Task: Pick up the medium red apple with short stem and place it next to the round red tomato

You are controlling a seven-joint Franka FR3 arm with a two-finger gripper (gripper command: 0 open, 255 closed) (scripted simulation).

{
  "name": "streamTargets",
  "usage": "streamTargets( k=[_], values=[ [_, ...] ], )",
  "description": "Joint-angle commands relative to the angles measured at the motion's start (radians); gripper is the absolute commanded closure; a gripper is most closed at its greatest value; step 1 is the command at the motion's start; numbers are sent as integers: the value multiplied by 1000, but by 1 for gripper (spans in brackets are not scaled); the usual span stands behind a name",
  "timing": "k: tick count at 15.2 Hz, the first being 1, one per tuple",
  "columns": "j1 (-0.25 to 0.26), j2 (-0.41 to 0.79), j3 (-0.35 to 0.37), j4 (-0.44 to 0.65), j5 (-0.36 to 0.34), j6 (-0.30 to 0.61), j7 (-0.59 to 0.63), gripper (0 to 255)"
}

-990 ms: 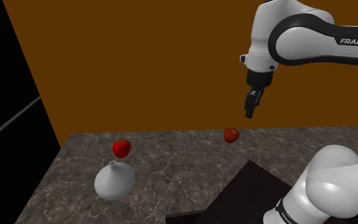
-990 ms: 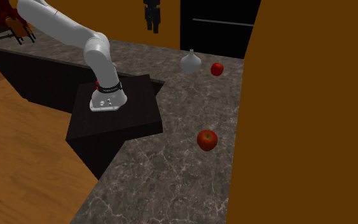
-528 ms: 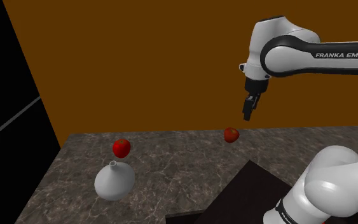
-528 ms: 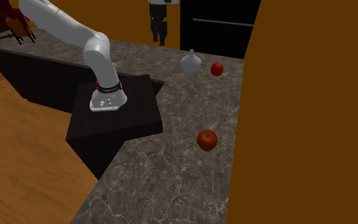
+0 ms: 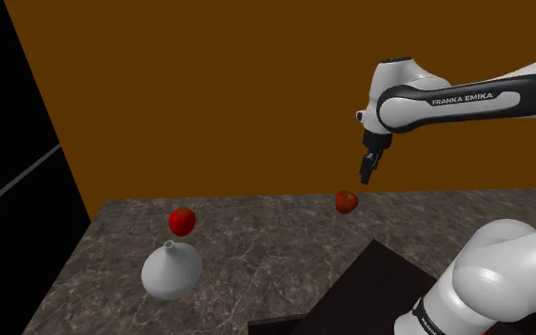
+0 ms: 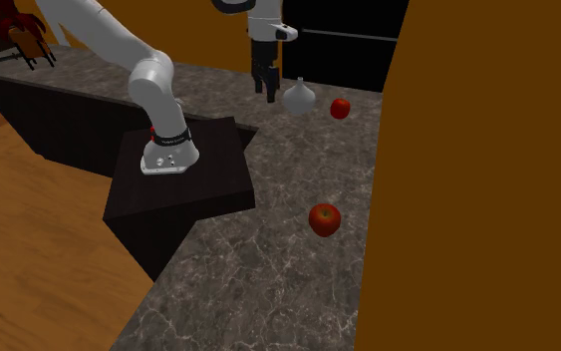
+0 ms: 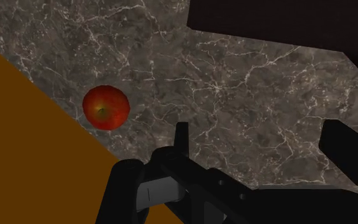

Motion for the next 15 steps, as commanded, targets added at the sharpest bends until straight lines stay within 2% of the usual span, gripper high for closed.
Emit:
streamTargets(
  k=[1,5,9,12,15],
  values=[
    [-12,61,-39,6,-16,68,-30,0],
    [-29,190,-115,26,-31,197,-94,0],
    [-38,337,-186,70,-14,320,-170,0],
    [-40,456,-233,116,27,403,-241,0],
    [-47,583,-268,174,99,476,-328,0]
  ],
)
